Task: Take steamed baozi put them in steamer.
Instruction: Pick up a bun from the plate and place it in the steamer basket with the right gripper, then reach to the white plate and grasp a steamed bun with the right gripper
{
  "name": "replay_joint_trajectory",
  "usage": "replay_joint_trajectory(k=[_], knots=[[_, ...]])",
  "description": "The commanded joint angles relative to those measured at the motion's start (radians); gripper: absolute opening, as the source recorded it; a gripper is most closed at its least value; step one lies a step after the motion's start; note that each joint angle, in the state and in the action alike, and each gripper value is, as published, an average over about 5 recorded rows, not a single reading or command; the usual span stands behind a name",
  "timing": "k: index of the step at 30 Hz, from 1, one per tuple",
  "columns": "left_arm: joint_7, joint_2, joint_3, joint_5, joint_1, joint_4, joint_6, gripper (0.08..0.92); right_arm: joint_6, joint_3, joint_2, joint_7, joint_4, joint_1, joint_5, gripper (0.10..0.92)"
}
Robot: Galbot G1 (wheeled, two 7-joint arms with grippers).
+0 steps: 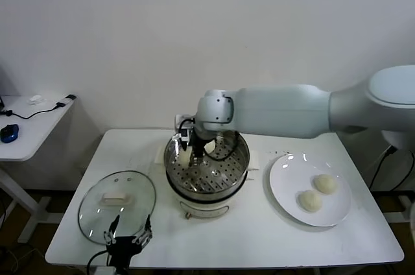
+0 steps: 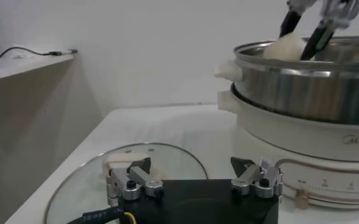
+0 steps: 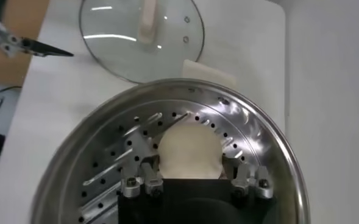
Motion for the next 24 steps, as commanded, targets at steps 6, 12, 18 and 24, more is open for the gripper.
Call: replay_joint_trajectory(k=[6,12,18,24], knots=[[-0.001,0.000,0.000,-0.002,-0.001,0.000,0.002,0.823,-0.025,0.013,0.068,0.046,-0.084,-0.090,-0.021,0.692],[0.000,0.000,-0.001,-0.002,0.003,-0.009,0.005,0.823,-0.027,0.038,0.032,0.011,-0.035,-0.055,-0.034,0.794],[0.001,0.000,-0.003,-0.003,0.008,-0.022,0.006,0.823,0.069,0.048,-0.112,-0.152,0.047,0.102,-0.065,0.822],[0.002,0.002,-0.005,-0.005,0.008,-0.023,0.007,0.823,0.294,-0.011,-0.368,-0.461,0.113,0.299,-0.126,0.823]])
